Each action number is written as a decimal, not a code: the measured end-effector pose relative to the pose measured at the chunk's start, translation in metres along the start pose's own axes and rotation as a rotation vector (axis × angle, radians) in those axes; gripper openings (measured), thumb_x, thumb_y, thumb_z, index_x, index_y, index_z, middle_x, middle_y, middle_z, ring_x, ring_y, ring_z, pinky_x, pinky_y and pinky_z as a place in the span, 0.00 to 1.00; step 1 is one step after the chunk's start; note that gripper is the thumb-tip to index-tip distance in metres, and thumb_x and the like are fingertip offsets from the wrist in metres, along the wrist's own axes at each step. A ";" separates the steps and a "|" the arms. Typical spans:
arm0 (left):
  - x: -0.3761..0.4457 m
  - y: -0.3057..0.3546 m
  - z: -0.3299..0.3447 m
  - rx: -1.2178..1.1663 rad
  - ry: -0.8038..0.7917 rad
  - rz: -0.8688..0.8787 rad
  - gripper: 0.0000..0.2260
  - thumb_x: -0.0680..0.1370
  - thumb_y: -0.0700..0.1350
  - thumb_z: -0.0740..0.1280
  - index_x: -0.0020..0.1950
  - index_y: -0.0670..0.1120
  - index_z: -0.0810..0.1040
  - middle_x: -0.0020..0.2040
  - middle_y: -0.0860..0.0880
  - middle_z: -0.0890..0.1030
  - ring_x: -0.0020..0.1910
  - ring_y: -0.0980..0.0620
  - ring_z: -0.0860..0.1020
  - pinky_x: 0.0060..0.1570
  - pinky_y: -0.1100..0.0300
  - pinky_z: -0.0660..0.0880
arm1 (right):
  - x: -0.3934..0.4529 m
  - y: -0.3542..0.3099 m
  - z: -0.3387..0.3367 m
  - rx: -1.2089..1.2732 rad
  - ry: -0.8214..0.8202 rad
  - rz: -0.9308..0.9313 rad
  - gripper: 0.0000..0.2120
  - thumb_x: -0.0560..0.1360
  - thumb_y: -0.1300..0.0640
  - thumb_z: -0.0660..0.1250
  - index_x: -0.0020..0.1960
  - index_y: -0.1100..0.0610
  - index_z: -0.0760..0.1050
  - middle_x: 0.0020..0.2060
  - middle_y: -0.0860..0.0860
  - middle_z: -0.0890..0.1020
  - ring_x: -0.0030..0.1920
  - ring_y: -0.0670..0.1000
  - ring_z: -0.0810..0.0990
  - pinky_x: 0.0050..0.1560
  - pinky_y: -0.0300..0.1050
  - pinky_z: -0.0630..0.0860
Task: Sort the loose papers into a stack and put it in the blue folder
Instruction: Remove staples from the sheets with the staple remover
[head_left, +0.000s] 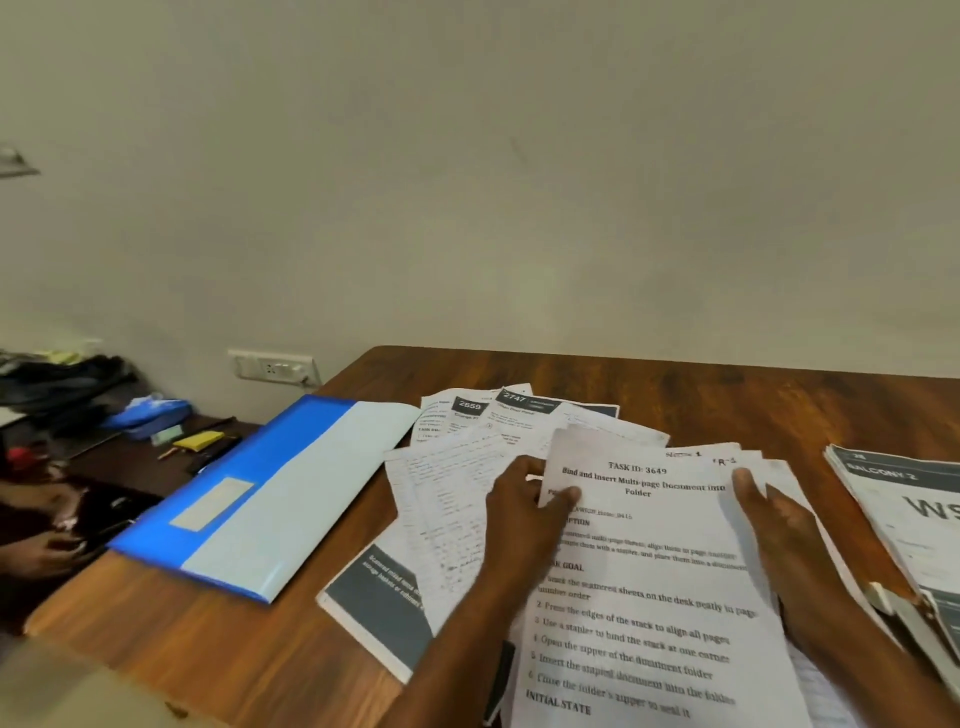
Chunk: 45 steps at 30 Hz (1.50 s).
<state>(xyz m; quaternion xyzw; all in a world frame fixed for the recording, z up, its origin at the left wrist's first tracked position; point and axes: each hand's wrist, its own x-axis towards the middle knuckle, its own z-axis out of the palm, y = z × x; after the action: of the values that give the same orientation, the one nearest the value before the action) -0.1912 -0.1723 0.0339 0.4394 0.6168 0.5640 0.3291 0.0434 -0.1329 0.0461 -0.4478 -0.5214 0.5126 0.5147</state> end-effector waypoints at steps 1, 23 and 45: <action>-0.002 0.000 0.003 0.007 0.016 0.012 0.08 0.79 0.48 0.75 0.55 0.52 0.77 0.51 0.52 0.88 0.45 0.52 0.88 0.46 0.50 0.86 | 0.002 0.003 0.001 -0.051 0.014 -0.024 0.12 0.81 0.48 0.67 0.60 0.55 0.80 0.54 0.44 0.84 0.56 0.55 0.84 0.59 0.49 0.71; 0.015 -0.003 0.008 -0.078 -0.006 -0.069 0.06 0.79 0.50 0.75 0.48 0.49 0.84 0.43 0.51 0.88 0.43 0.51 0.87 0.50 0.48 0.84 | 0.031 0.040 -0.011 0.132 -0.106 0.032 0.35 0.57 0.39 0.86 0.55 0.59 0.84 0.51 0.62 0.88 0.52 0.68 0.87 0.63 0.72 0.77; 0.076 -0.037 -0.025 0.769 0.063 0.447 0.20 0.78 0.65 0.69 0.66 0.58 0.79 0.65 0.57 0.82 0.64 0.58 0.78 0.64 0.51 0.74 | 0.035 0.039 -0.020 0.208 -0.116 0.062 0.31 0.63 0.50 0.84 0.61 0.62 0.81 0.50 0.56 0.89 0.47 0.57 0.89 0.40 0.44 0.85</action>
<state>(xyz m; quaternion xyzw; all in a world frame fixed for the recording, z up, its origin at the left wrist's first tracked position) -0.2501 -0.1119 0.0075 0.6351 0.6813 0.3639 -0.0070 0.0583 -0.0940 0.0091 -0.3774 -0.4802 0.6047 0.5111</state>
